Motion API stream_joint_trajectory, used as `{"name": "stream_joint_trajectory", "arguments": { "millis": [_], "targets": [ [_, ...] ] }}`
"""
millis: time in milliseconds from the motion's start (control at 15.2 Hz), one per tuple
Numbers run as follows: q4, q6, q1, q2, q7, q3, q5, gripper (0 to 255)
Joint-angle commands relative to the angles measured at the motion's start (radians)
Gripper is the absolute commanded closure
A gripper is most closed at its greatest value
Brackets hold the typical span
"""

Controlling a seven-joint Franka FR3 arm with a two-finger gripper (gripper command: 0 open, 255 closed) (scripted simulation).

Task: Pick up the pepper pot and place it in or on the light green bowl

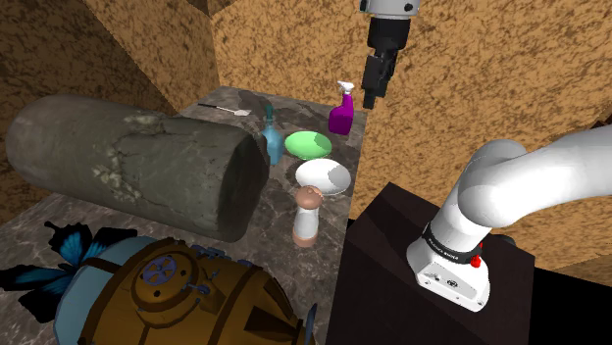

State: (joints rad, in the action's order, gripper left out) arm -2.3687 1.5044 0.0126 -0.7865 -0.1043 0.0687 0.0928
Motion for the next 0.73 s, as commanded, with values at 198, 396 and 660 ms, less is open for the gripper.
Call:
{"name": "stream_joint_trajectory", "arguments": {
  "millis": [198,396,660],
  "targets": [
    [-0.093,0.091,0.017,-0.023,0.045,0.039,0.053,0],
    [-0.175,0.188,0.038,-0.033,0.088,0.082,0.110,0],
    [-0.266,0.329,0.072,-0.019,0.143,0.148,0.190,0]
  ]
}}
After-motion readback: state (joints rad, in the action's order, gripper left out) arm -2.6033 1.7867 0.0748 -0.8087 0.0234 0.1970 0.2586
